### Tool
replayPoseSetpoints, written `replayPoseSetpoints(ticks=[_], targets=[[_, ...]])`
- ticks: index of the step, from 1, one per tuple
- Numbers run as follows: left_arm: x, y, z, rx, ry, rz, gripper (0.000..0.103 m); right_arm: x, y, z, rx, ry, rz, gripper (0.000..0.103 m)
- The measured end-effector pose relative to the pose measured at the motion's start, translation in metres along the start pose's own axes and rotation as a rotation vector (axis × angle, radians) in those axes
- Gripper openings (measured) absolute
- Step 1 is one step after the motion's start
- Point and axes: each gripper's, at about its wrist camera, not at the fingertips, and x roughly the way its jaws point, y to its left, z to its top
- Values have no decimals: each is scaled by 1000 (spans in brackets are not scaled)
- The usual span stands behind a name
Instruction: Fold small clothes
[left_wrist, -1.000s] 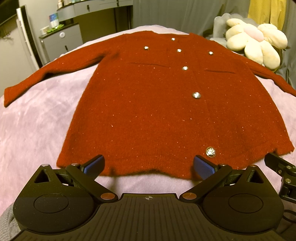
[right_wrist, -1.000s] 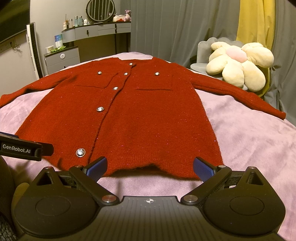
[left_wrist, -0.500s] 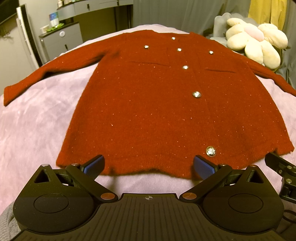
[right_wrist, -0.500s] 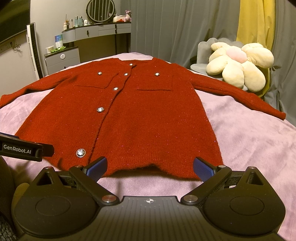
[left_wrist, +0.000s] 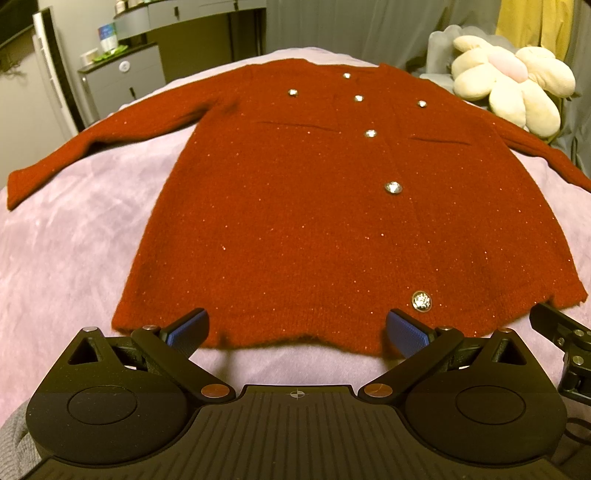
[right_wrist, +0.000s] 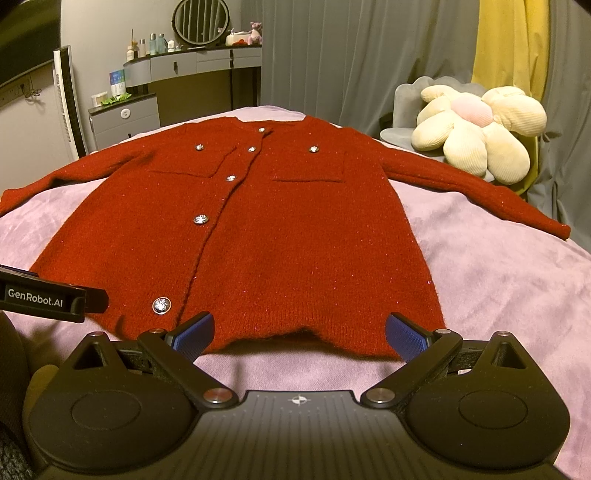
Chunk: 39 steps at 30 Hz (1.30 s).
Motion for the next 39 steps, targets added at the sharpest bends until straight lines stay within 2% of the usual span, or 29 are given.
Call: replayPoseSetpoints(ticks=[20,27,39], targets=[[0,0,1,-3,3,-1,103,-6,2,2,-1,-12,5,99],[0,0,0,-4,4,-1,103,-2,-1,3,11,13,22,99],[2,1,2,-16,23,-5,103,-5,-2,1,9,-14,59,99]])
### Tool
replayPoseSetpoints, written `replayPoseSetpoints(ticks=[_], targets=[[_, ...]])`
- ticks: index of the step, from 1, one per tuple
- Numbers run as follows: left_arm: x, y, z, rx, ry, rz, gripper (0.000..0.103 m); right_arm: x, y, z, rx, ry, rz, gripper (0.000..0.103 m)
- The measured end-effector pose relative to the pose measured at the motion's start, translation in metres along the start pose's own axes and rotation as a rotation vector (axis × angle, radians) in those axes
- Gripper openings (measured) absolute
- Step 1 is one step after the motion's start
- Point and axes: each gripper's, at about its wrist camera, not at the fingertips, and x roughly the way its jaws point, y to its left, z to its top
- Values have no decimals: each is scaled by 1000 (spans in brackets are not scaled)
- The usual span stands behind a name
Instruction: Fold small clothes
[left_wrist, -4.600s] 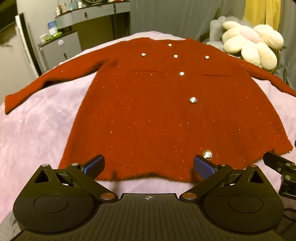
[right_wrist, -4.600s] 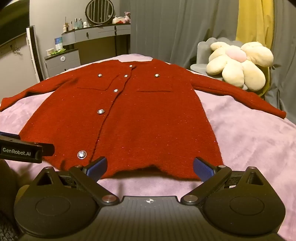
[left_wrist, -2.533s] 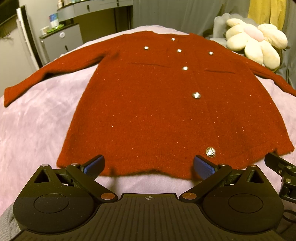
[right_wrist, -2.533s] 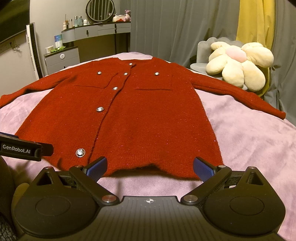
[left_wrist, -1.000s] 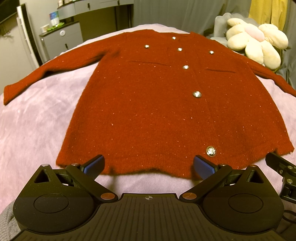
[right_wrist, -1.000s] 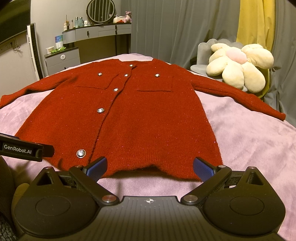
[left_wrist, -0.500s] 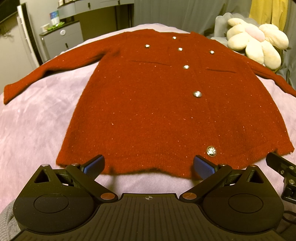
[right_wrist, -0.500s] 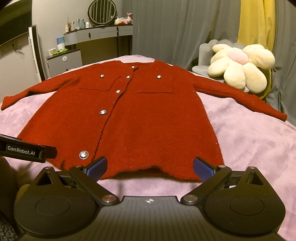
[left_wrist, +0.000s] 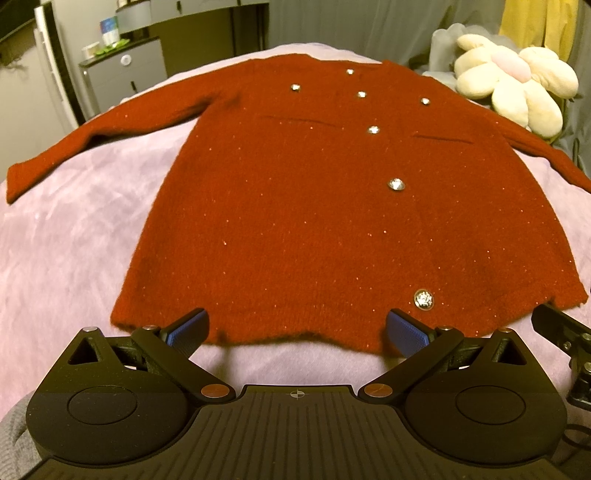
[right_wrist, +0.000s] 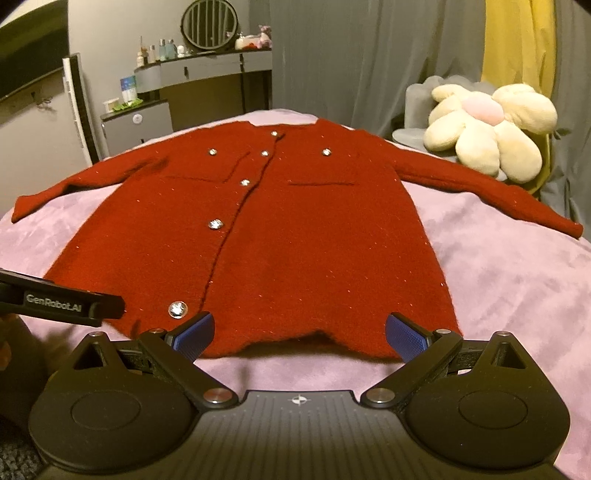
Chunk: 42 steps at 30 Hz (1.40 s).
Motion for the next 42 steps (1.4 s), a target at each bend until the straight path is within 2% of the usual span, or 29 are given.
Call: replayPoseSetpoints(ticks=[3,8,13,16,20,23,25,27,29,30,32,36,39,42], targets=[[1,1,1,-4,7,-2,103,-1,0,0,3,-4,10,99],[2,1,2,-12,19,-12,103,3,-5,2,32,34,93,99],[4,2,4,-17,32,-26,103,13,-26,7,166,101,206,99],[3,7,12,-46,18,-54,103,15,-51,15,271,67,234,99],[5,13,35,-91,-57,-74,103,23,-110,39,450,-10,161,99],[19,13,63,-158,-97,-58,103,39,-175,50,654,-79,96,98],[31,13,78,-203,-136,-53,103,55,-214,52,781,-104,59,89],[48,12,85,-231,-178,-24,103,74,-252,50,904,-117,4,66],[66,9,84,-234,-162,22,103,92,-285,46,1020,-121,-45,46],[74,9,82,-228,-139,38,103,101,-303,44,1076,-127,-68,45],[88,7,82,-197,-101,58,103,115,-324,42,1131,-148,-118,45],[96,-6,78,-106,-119,108,103,140,-358,51,1129,-181,-254,45],[100,-11,75,-95,-132,127,103,158,-373,49,1149,-211,-314,45],[103,-9,76,-111,-127,119,103,171,-387,58,1149,-245,-340,45]])
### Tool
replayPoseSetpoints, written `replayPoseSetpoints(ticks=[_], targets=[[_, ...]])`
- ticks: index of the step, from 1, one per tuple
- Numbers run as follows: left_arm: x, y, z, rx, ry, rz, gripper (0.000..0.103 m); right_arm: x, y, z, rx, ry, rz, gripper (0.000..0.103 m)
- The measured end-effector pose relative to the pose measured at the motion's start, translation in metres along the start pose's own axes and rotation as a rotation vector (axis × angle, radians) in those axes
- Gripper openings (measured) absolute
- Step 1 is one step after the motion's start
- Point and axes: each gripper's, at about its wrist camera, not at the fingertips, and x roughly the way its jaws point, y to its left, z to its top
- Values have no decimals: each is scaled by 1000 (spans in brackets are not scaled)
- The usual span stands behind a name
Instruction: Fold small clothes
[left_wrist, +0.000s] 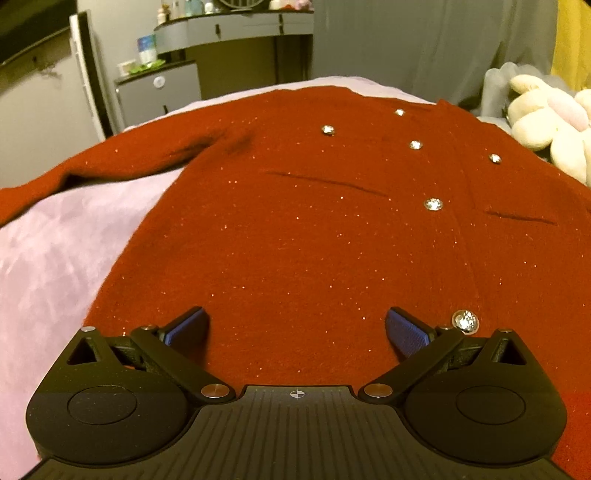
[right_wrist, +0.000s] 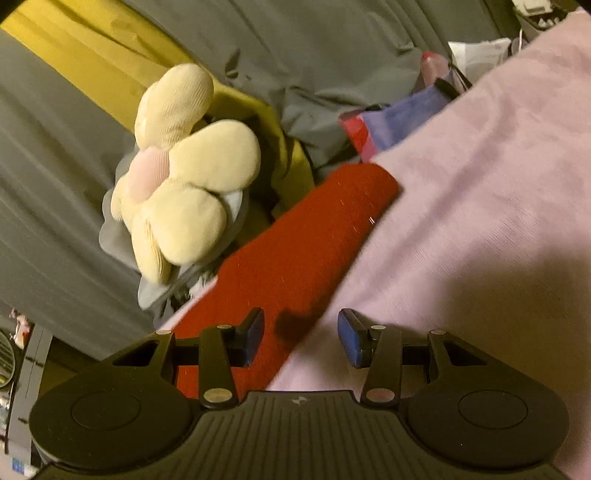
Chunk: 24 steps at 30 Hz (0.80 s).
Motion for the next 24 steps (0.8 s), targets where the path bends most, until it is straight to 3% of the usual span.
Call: replayPoseSetpoints(ticks=[2,5,9,11,14,16,17,18,19,22,24], targets=[[2,3,1,-15,3,-10,103,12,5,6,-11,-8,-16,41],[-1,2,-2,-24,-2,-7,103,22,13,3,-91,-6,-86,13],[-1,-1,-3,-4,-21,1,103,7,64,-17,-424,-70,-123,8],[-2,-4,-6,11,-38,4,103,-19,107,-45,-664,-132,-16,8],[-2,-5,-6,15,-48,5,103,-72,166,-115,-1015,-201,228,8],[-4,-4,-6,19,-48,-5,103,-101,191,-164,-1143,-143,400,12],[-4,-2,-5,19,-46,-15,103,-108,202,-186,-1187,-49,453,24],[-5,0,-5,18,-44,-28,103,-113,208,-202,-1207,30,475,40],[-7,2,-3,17,-43,-46,103,-118,210,-216,-1204,93,503,45],[-15,11,9,-30,-68,-165,103,-131,205,-230,-1128,126,489,46],[-20,13,22,-69,-94,-264,103,-132,191,-218,-972,168,432,46]])
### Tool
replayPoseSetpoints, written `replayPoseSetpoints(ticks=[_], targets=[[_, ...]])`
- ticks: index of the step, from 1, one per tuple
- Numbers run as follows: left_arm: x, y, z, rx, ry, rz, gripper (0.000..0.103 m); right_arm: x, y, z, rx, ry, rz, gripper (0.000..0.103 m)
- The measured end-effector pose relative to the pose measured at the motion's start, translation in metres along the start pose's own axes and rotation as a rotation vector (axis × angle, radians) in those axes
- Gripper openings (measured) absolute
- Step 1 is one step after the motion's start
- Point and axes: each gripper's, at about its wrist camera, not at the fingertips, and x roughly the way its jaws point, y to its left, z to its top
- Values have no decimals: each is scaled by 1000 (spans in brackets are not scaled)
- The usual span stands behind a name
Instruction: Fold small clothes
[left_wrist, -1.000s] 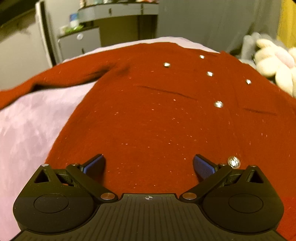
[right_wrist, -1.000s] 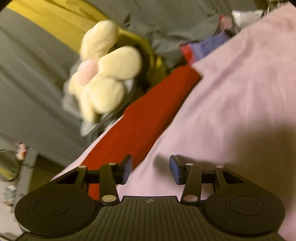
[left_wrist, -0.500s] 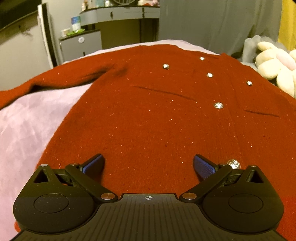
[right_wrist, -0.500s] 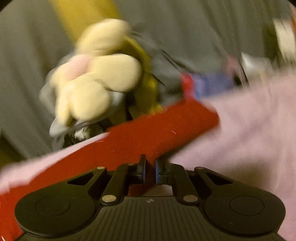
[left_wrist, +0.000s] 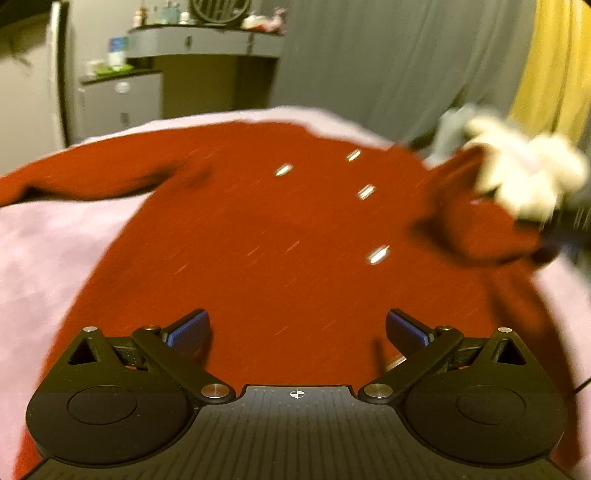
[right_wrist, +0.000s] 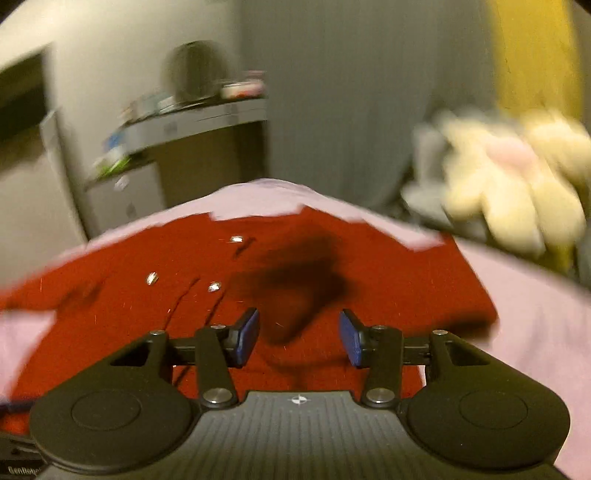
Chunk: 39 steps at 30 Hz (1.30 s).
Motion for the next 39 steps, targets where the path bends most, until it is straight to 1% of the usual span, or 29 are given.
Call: replayPoseSetpoints(ticks=[3,5,7,9,11,12,13,14,15,16,18,20,21,22,23,24,25,27,31,34,36,39], targets=[[8,-12,22,-4,-23,-103,103,-15,-29,-14,191,8,-55,46],[23,-22,40,-24,-13,-181,103,-23,-40,-26,239,29,-64,46],[48,-28,56,-60,23,-242,103,-27,-45,-38,233,34,-46,46],[75,-30,67,-92,86,-252,103,-31,-46,-50,218,23,-26,46],[101,-27,73,-143,153,-256,101,-25,-61,-51,257,14,-1,46],[112,-24,74,-169,175,-259,92,-20,-64,-49,283,7,18,46],[121,-20,73,-197,201,-262,78,-18,-67,-51,305,4,39,46],[129,-17,72,-225,230,-256,73,-18,-67,-53,314,1,52,46],[139,-14,72,-257,256,-251,69,-14,-66,-54,314,-2,60,46],[143,-13,69,-274,260,-255,67,-9,-65,-55,307,0,64,46],[148,-14,70,-278,246,-258,61,-5,-65,-58,296,1,59,46],[149,-18,70,-241,233,-246,49,-2,-65,-59,291,2,49,46],[150,-21,71,-218,228,-226,36,-1,-66,-60,294,0,40,46],[149,-23,73,-204,225,-217,29,1,-67,-60,292,-1,26,46],[148,-24,75,-198,221,-219,25,2,-67,-59,280,-2,5,46],[147,-23,76,-197,216,-223,16,3,-65,-59,259,-6,-23,46],[145,-22,78,-200,211,-236,13,3,-64,-59,238,-9,-45,46],[143,-24,82,-194,193,-241,13,6,-63,-60,208,-9,-73,45],[131,-31,95,-110,141,-235,12,8,-59,-59,156,-20,-116,45],[119,-30,110,-56,99,-229,12,10,-54,-57,100,-30,-180,45],[113,-27,123,-14,60,-194,12,12,-52,-56,55,-33,-224,45],[104,-15,143,39,-2,-113,12,18,-43,-52,-63,-46,-310,45]])
